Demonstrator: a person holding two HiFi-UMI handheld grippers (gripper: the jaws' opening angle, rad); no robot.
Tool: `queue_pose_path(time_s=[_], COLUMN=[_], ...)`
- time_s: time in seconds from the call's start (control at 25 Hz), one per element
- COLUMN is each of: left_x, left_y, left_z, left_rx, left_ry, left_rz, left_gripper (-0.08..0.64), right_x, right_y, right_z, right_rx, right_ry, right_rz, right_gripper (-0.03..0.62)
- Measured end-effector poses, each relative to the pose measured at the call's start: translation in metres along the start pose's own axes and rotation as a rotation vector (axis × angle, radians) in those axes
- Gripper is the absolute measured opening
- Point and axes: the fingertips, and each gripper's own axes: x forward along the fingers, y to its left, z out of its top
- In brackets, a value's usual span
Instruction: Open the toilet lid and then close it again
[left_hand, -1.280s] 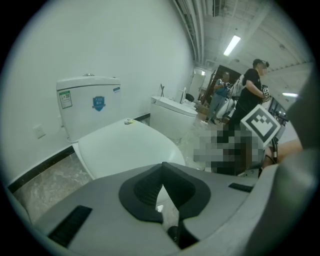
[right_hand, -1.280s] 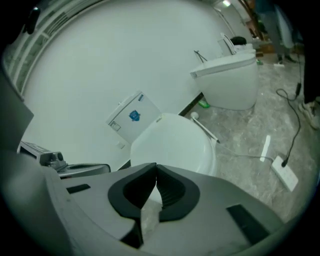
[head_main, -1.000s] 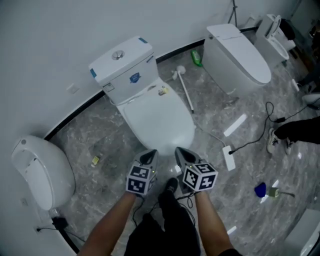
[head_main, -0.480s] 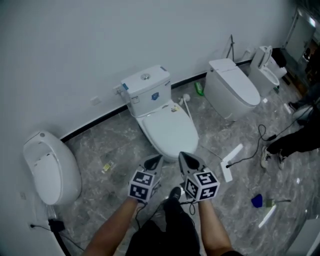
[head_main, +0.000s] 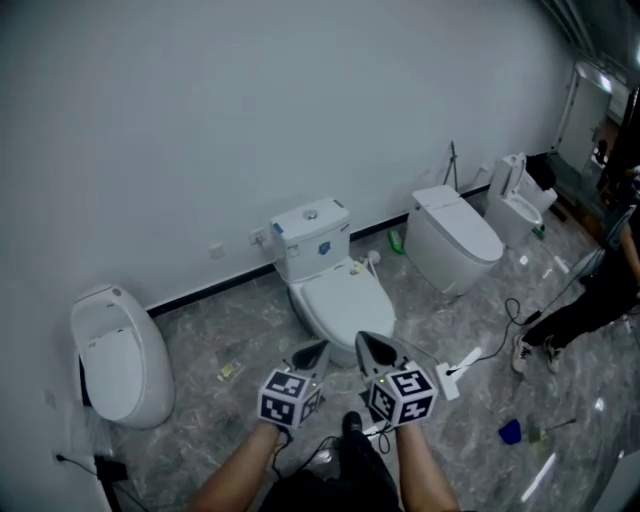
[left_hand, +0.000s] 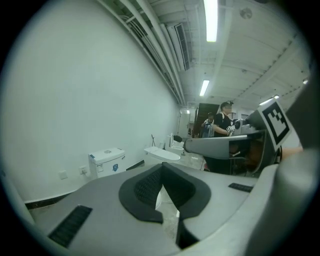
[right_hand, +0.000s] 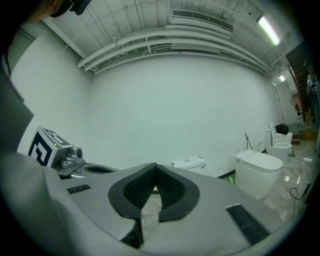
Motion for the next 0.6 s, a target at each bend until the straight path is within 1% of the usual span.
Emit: queue_pose_path(time_s=[0.08,0.16,0.28,0.36,0.6], left_x=[-0.017,-0.032,-0.051,-0.061,-0.088], left_y=[-0.006,-0.011,-0.017,-0.022,-0.025], left_z=[0.017,0.032,0.053,0.064,0.079], left_rx=[0.0,-0.002,0.002,0.01,0.024], left_ry=[-0.032,-0.06,-0.088,-0.101,-0.121], left_rz=[0.001,0.003,0.003,0.005,0.037], left_gripper=[0.008,0.008,0.008,0.008,0.008], right_x=[-0.011,-0.022,-0.036,-0.043,-0.059], right_y=[0.015,0.029,0.047,0.055,0.078], right_z=[0.015,0.031,0.055,0.067,0.08], right_rx=[-0.012,-0.016,0.002,0.005,-0.015], right_ry=[-0.027,-0.059,-0.11,-0.13,-0.143], right_rz=[0.004,0.026,0.065,0.077,0.101], right_gripper=[0.009,0.009,0.009,0.009,0.008])
